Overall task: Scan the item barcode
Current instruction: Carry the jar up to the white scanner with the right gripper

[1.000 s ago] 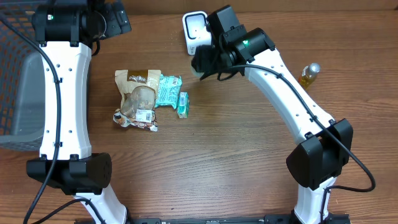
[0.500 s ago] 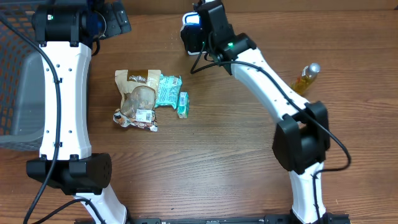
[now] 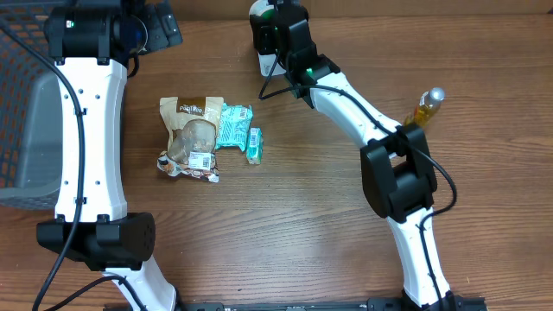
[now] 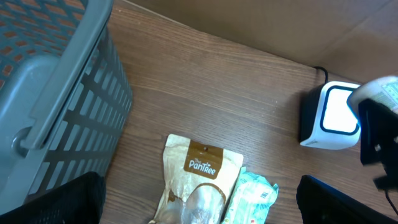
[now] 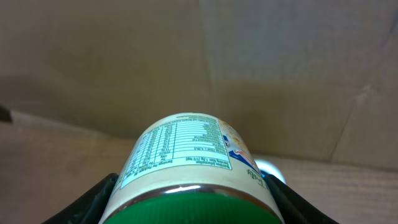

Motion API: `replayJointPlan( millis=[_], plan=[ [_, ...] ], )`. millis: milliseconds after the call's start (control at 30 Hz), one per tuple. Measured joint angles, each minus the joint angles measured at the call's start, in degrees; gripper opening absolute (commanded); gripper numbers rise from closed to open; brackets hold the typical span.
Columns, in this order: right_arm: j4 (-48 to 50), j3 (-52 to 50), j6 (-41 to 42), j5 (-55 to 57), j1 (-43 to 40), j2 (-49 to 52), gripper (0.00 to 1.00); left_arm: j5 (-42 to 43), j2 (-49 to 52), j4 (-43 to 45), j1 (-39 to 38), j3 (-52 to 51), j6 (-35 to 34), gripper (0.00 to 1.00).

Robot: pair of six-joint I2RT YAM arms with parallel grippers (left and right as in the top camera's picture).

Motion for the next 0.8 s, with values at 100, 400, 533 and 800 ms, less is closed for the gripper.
replayJointPlan(
  millis=[100,400,533,800],
  plan=[
    [5.5,0.0,0.0,0.2,-1.0,2.8,0.22,0.0,0.0,0.0,0.0,0.0,0.0,1.00],
    [16.9,0.0,0.0,0.5,-2.1,7.4,0.22,0.0,0.0,0.0,0.0,0.0,0.0,1.00],
    [19.4,0.0,0.0,0.5,-2.1,8.5,0.24,0.0,0.0,0.0,0.0,0.0,0.0,1.00],
    [25.0,0.0,0.0,0.5,-2.1,11.4,0.28,0.0,0.0,0.0,0.0,0.0,0.0,1.00]
  ],
)
